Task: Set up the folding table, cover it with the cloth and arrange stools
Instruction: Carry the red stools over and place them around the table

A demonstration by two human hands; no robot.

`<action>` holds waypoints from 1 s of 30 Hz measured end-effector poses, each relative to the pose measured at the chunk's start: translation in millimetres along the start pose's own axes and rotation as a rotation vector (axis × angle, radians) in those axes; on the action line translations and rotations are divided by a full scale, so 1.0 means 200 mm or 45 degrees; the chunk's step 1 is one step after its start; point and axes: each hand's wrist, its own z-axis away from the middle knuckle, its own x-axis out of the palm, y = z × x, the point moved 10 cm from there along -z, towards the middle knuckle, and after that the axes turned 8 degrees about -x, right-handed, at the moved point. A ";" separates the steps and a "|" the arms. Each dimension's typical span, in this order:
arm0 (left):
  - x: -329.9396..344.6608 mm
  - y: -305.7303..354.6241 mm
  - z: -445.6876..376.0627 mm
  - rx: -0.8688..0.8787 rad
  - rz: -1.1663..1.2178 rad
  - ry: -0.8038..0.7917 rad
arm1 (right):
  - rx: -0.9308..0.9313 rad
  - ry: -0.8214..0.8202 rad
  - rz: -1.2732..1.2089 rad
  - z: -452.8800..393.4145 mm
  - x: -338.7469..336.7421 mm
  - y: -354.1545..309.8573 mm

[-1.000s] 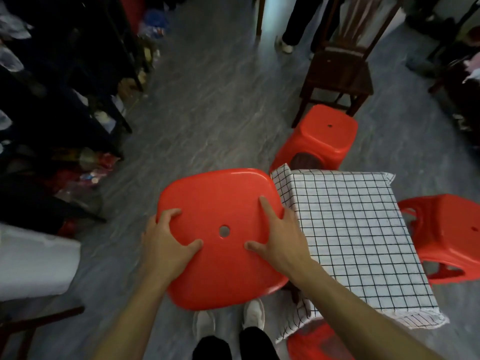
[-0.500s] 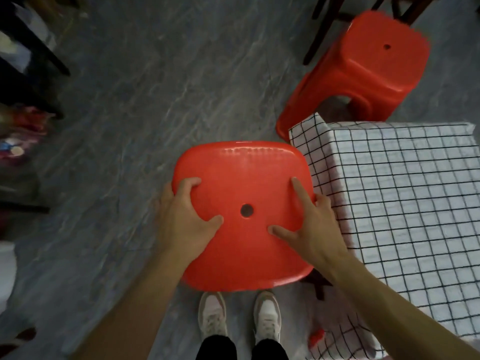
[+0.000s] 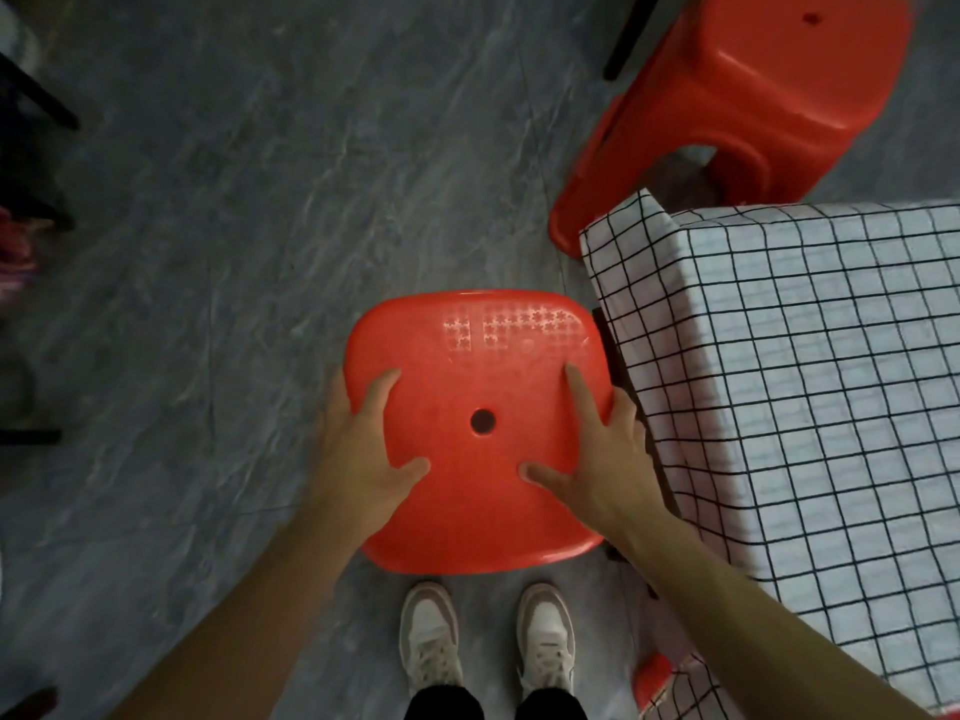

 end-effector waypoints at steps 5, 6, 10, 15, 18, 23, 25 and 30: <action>-0.03 0.03 -0.01 -0.015 0.024 -0.004 | -0.008 -0.021 -0.024 0.00 0.00 0.00; -0.03 0.03 -0.02 -0.016 0.022 -0.008 | -0.013 -0.022 -0.041 0.00 0.00 0.00; -0.03 0.05 -0.02 -0.003 -0.071 -0.017 | -0.031 -0.004 -0.096 0.01 0.00 0.01; -0.06 0.13 -0.04 0.108 -0.271 -0.005 | 0.014 0.043 -0.207 0.08 0.01 0.05; -0.05 0.24 -0.08 0.254 -0.423 -0.018 | 0.073 0.014 -0.237 0.20 0.07 0.09; 0.00 0.39 -0.22 0.391 -0.601 -0.197 | 0.196 0.072 -0.357 0.36 0.14 0.13; 0.01 0.40 -0.27 0.383 -0.659 -0.279 | 0.225 0.076 -0.406 0.37 0.17 0.13; 0.01 0.39 -0.30 0.411 -0.636 -0.295 | 0.270 0.093 -0.464 0.37 0.17 0.12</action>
